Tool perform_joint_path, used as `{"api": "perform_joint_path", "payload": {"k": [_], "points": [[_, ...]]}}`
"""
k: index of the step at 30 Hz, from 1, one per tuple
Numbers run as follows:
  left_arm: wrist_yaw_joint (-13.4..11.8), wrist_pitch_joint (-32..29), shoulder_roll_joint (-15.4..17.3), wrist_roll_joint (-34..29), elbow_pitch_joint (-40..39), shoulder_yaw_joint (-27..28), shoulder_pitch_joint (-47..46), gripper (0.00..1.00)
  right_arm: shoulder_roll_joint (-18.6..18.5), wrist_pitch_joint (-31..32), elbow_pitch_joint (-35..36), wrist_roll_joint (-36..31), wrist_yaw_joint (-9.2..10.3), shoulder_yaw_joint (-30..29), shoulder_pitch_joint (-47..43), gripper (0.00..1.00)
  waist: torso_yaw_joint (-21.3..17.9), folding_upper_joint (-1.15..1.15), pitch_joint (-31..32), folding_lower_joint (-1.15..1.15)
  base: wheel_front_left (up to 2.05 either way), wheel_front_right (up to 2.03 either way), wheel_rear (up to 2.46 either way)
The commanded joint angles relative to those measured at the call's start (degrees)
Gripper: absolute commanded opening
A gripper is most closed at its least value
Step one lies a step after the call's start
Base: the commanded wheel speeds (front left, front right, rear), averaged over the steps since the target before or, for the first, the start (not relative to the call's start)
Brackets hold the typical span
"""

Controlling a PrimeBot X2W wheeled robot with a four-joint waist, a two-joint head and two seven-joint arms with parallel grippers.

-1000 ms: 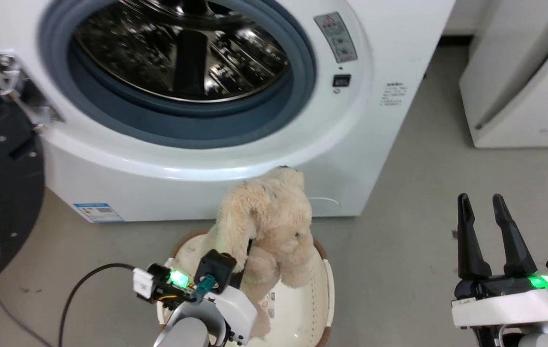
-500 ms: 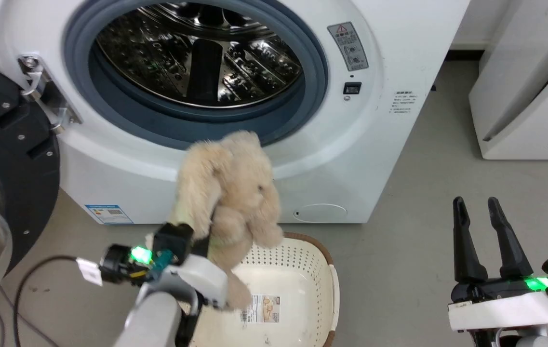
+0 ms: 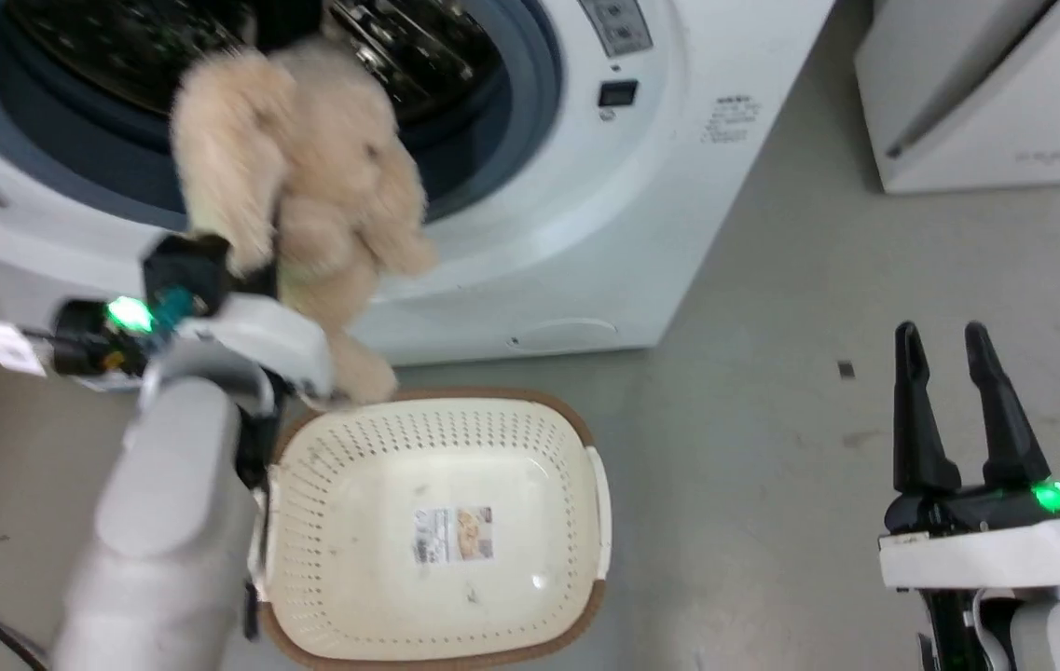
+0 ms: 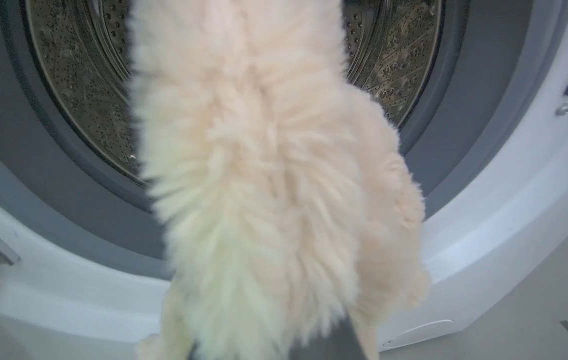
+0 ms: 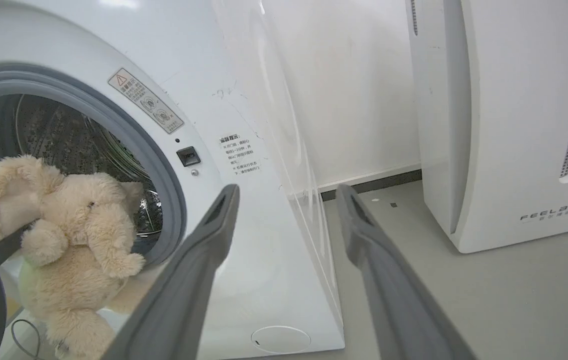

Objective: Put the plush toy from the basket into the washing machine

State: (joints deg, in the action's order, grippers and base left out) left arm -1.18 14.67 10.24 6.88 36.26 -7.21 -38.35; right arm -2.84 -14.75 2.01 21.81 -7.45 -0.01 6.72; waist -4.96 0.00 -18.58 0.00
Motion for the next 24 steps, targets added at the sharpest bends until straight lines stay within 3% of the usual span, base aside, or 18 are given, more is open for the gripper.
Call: {"api": "perform_joint_path", "payload": {"k": [1, 24], "points": [[0.2, 0.3, 0.8, -0.3, 0.6, 0.7, -2.5, 0.0, 0.0, -0.2, 0.4, 0.4, -0.03, -0.1, 1.1, 1.0, -2.7, 0.0, -3.2, 0.0, 0.0, 0.0, 0.0], [-2.1, 0.3, 12.3, -1.9, 17.4, 6.1, -36.3, 0.0, 0.0, -0.2, 3.1, 5.9, -0.03, 0.2, 8.2, 1.0, -15.0, 0.0, -23.0, 0.0, 0.0, 0.0, 0.0]]}}
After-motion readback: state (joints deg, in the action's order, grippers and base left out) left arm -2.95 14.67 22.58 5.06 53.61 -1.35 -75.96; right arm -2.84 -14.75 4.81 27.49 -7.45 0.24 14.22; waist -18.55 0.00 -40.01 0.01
